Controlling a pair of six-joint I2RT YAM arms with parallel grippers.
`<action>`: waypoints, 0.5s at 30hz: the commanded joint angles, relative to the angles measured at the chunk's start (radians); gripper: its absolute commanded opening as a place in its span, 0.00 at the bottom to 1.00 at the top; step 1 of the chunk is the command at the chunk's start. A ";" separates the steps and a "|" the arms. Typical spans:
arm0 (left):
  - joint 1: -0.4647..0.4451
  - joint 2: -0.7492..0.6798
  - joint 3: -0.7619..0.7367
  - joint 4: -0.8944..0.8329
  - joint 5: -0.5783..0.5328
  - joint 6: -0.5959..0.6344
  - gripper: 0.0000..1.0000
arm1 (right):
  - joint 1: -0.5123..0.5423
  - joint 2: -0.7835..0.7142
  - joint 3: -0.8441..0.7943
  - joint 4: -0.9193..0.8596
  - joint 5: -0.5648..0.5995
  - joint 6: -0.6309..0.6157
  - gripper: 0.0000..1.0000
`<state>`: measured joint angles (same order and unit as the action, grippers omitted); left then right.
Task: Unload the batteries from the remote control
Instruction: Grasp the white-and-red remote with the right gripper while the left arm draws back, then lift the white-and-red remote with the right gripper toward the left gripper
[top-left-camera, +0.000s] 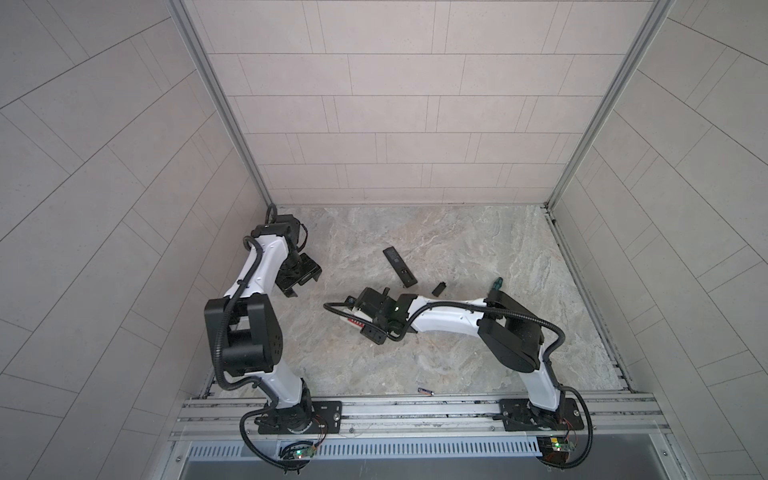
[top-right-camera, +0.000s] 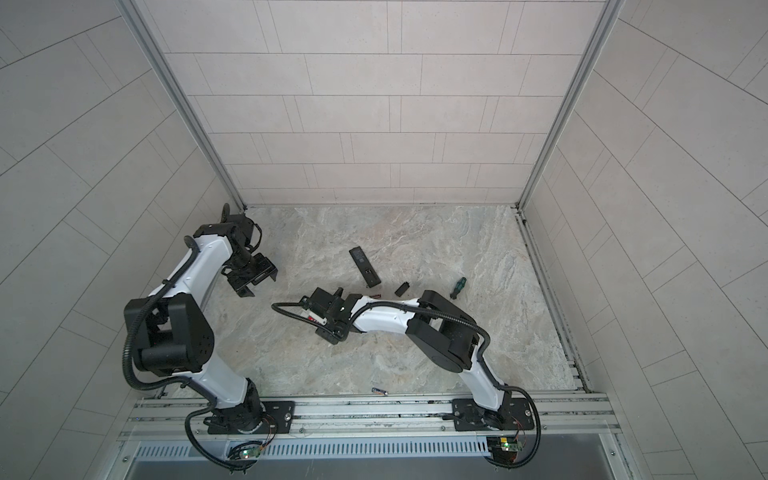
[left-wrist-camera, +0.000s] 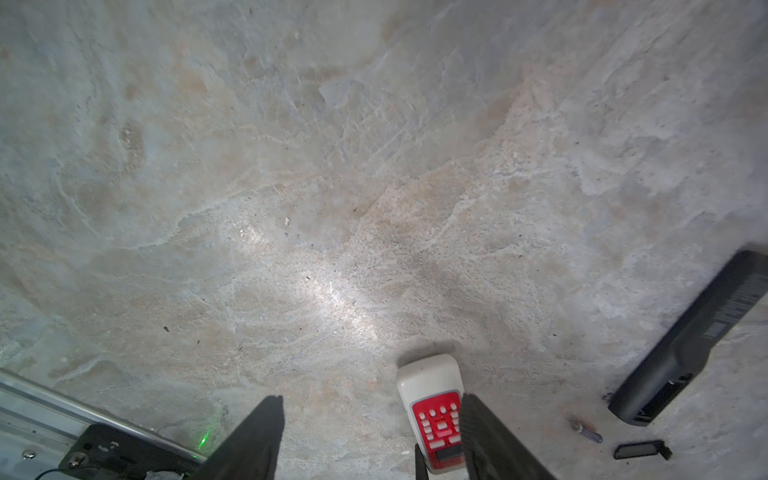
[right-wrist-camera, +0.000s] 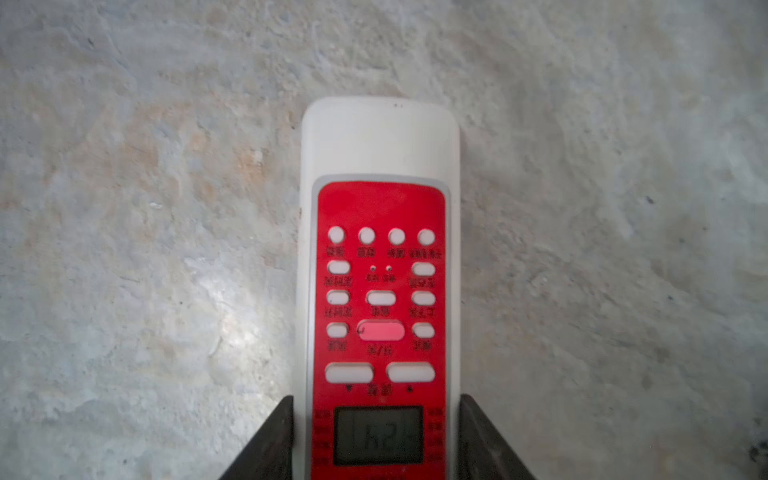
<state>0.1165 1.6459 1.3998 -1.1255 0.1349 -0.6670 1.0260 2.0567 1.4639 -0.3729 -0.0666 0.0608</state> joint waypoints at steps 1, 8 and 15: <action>-0.012 -0.068 0.000 0.058 -0.033 0.030 0.72 | -0.080 -0.122 0.008 -0.087 -0.126 0.014 0.33; -0.222 -0.195 -0.037 0.271 -0.322 0.079 0.72 | -0.277 -0.176 0.117 -0.398 -0.264 -0.046 0.34; -0.589 -0.345 -0.294 0.858 -0.545 0.650 0.66 | -0.410 -0.227 0.171 -0.561 -0.280 -0.080 0.34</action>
<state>-0.3901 1.3399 1.2049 -0.5674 -0.2722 -0.3370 0.6353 1.8793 1.6123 -0.8055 -0.3176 0.0208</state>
